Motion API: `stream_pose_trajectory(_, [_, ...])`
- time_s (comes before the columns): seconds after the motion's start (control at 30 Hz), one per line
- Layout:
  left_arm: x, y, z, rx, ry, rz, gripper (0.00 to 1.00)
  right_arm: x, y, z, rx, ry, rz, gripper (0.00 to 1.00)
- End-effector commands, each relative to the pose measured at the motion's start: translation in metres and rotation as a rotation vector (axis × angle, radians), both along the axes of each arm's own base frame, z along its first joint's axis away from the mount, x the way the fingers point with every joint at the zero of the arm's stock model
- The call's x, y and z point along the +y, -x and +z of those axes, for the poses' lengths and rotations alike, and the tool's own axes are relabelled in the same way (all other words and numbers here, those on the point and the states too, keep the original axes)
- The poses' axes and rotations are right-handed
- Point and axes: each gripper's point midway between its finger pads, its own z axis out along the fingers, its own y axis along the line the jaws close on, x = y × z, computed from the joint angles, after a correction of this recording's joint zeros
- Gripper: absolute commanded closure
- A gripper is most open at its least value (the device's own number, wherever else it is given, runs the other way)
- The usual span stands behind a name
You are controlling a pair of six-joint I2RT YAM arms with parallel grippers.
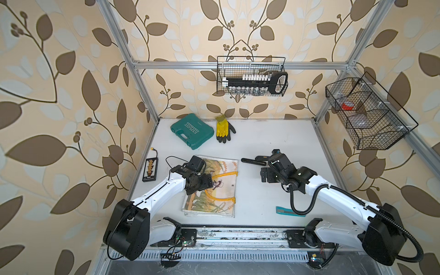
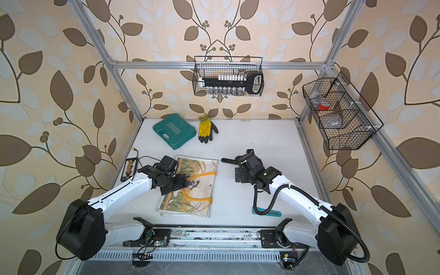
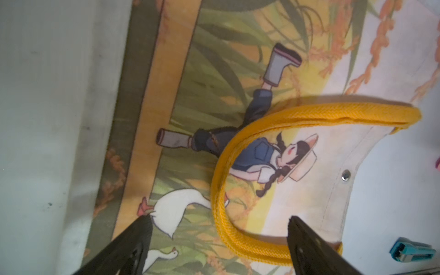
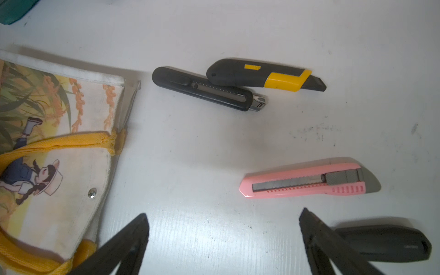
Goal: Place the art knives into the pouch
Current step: Pick up the pouch from the center of the board.
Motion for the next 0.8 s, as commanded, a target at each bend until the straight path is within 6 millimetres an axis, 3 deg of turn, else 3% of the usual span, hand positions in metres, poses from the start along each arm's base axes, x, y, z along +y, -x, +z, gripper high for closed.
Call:
stream_pose_trajectory(0.0, [-0.007, -0.009, -0.003, -0.031, 0.007, 0.006, 0.13, -0.002, 0.004, 0.001, -0.012, -0.006, -0.044, 0.00])
stream_pose_trajectory(0.33, [-0.009, -0.013, -0.026, -0.008, -0.158, -0.039, 0.31, 0.003, 0.012, -0.001, -0.009, -0.061, -0.025, 0.01])
stream_pose_trajectory(0.4, [-0.010, -0.015, -0.026, -0.007, -0.198, -0.060, 0.43, 0.004, 0.013, 0.000, -0.010, -0.065, -0.023, 0.01])
stream_pose_trajectory(0.53, [-0.010, -0.012, -0.037, 0.031, -0.259, -0.078, 0.91, 0.011, 0.015, -0.001, -0.002, -0.106, -0.005, 0.01])
stream_pose_trajectory(0.57, [-0.013, -0.014, -0.035, 0.028, -0.247, -0.078, 1.00, 0.014, 0.016, -0.002, 0.002, -0.119, 0.003, 0.01])
stream_pose_trajectory(0.63, [-0.020, -0.023, -0.015, -0.017, -0.228, -0.083, 1.00, 0.020, 0.018, -0.006, 0.014, -0.146, 0.017, 0.01])
stream_pose_trajectory(0.7, [-0.023, -0.037, 0.017, -0.084, -0.223, -0.083, 1.00, 0.027, 0.019, -0.011, 0.027, -0.183, 0.031, 0.01])
stream_pose_trajectory(0.77, [-0.028, -0.051, 0.061, -0.172, -0.207, -0.095, 1.00, 0.038, 0.018, -0.012, 0.036, -0.239, 0.049, 0.01])
